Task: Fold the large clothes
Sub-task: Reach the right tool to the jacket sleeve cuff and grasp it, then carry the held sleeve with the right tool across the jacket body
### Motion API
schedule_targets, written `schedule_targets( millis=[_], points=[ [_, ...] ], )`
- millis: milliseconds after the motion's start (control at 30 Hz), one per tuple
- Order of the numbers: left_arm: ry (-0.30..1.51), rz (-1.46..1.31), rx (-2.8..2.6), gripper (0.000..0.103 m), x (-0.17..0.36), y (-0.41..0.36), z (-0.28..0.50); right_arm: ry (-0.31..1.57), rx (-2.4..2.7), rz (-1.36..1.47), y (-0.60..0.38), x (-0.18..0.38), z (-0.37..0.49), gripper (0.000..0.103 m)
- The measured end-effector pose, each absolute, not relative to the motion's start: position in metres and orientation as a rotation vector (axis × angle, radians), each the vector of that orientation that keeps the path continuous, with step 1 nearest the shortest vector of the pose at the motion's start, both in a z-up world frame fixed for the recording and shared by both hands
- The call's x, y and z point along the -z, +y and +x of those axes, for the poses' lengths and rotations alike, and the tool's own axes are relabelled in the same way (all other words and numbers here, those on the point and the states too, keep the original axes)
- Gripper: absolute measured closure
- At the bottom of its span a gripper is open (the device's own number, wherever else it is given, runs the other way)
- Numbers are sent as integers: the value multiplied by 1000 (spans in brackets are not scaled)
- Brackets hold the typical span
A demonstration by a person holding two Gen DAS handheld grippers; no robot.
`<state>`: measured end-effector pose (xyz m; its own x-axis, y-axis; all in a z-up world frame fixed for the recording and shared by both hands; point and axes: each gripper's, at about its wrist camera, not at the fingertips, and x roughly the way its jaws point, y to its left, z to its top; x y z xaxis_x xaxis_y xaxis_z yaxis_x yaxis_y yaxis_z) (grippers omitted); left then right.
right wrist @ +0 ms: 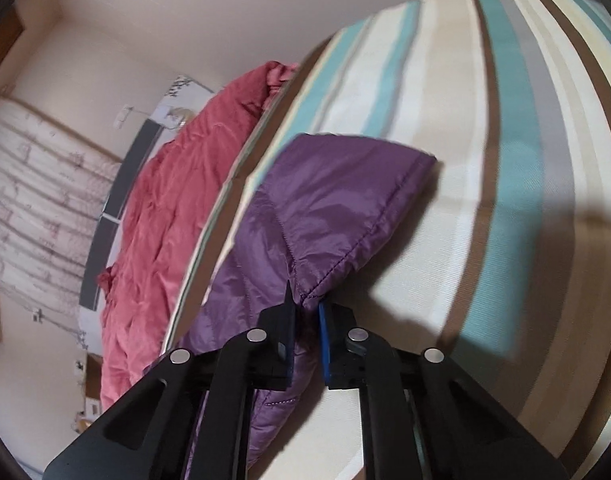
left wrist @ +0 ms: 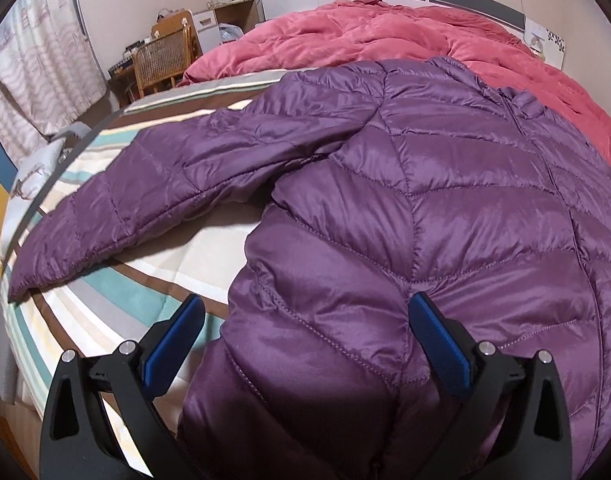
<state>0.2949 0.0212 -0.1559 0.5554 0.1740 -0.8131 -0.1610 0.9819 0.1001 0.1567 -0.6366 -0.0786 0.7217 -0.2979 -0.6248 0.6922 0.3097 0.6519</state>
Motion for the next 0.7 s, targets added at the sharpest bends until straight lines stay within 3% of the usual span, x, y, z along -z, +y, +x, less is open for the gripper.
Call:
schedule_targets(
  millis=[267, 700],
  points=[
    [987, -107, -160, 2, 161, 35, 297, 424, 635, 813, -597, 33, 174, 96],
    [947, -64, -207, 2, 158, 32, 289, 404, 465, 360, -460, -29, 225, 97]
  ],
)
